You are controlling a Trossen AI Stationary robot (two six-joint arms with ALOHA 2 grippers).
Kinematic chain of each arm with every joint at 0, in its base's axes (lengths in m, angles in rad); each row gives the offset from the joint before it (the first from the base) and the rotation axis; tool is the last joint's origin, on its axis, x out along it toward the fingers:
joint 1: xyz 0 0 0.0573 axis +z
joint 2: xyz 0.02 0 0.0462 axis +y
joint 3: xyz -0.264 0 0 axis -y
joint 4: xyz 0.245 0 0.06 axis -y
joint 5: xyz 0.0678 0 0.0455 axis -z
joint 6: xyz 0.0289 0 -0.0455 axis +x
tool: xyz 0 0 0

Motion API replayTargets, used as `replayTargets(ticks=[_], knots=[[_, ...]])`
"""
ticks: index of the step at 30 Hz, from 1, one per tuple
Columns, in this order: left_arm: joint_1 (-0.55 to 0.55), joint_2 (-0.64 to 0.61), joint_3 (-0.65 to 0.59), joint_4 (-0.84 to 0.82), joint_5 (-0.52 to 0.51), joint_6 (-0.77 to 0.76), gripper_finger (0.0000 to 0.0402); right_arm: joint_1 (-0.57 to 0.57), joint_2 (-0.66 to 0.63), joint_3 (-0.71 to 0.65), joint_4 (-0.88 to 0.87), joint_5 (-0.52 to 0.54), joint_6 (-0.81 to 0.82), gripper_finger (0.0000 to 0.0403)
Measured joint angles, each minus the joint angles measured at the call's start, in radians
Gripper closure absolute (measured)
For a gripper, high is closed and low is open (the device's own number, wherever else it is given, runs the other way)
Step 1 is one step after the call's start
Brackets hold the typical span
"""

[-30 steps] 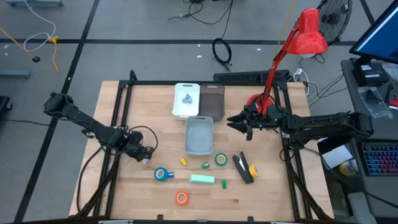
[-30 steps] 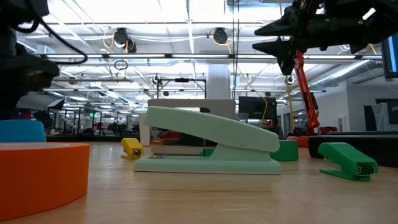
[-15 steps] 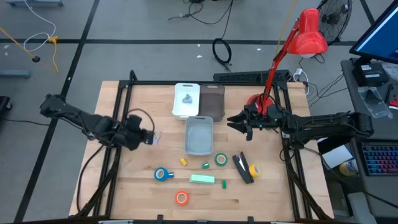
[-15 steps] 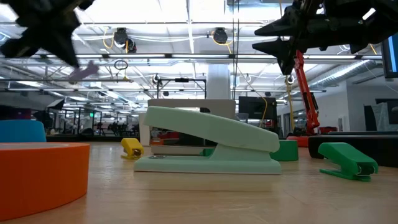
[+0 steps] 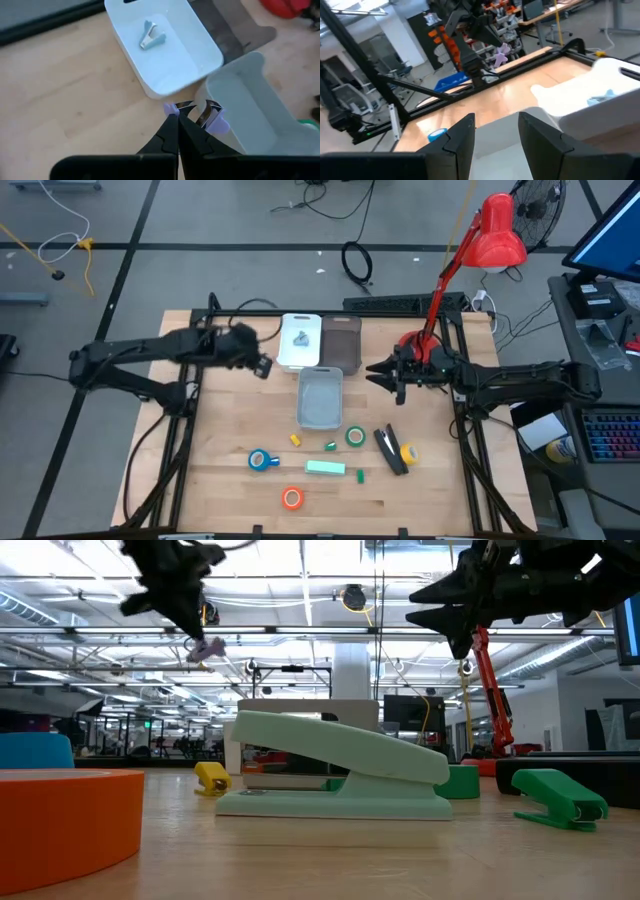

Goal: Pick and place Stapler, Stapler remover, tape
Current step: Put the violet staple remover into the white bin

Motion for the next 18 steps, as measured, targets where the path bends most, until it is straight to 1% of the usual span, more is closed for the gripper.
replayTargets(ticks=[4,8,13,18], knots=[[0.098,0.101,0.074,0.004,0.065,0.153,0.0401,-0.044,-0.062,0.0,-0.098,-0.003,0.0,0.0257],[0.163,0.211,0.153,0.004,0.12,0.285,0.0401,-0.088,-0.159,0.0,-0.194,-0.054,0.0,0.0257],[0.223,0.334,0.249,0.004,0.157,0.4,0.0401,-0.11,-0.282,0.0,-0.294,-0.054,-0.012,0.0257],[0.255,0.454,0.342,0.004,0.195,0.49,0.0401,-0.113,-0.38,0.0,-0.387,-0.053,-0.041,0.0257]])
